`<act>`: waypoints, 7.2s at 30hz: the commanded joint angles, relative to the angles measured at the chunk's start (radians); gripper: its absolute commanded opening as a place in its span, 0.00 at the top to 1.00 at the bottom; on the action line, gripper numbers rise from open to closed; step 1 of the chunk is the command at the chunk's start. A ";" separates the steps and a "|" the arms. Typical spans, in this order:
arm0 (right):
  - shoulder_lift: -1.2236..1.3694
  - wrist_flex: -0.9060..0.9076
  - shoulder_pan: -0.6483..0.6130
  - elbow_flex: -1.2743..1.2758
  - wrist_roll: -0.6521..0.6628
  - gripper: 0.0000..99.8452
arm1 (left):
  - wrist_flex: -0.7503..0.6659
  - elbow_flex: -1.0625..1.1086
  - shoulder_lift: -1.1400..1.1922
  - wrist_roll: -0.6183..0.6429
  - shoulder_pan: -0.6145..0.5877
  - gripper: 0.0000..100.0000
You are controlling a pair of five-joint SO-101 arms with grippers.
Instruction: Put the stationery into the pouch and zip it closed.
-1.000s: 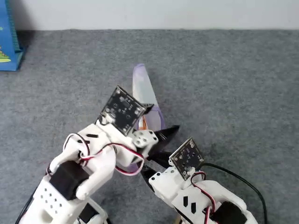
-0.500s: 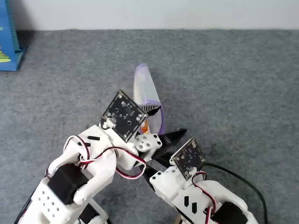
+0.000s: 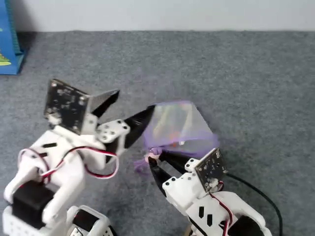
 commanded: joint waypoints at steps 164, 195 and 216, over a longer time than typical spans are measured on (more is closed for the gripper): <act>1.558 -0.176 0.216 -0.407 0.100 0.99 | 0.146 0.667 -0.775 -0.218 -0.348 0.74; 1.606 0.421 0.285 -0.552 -0.055 0.99 | 0.147 0.667 -0.767 -0.216 -0.348 0.78; 2.092 0.117 0.283 -1.069 -0.057 0.99 | 0.147 0.667 -0.769 -0.216 -0.356 0.78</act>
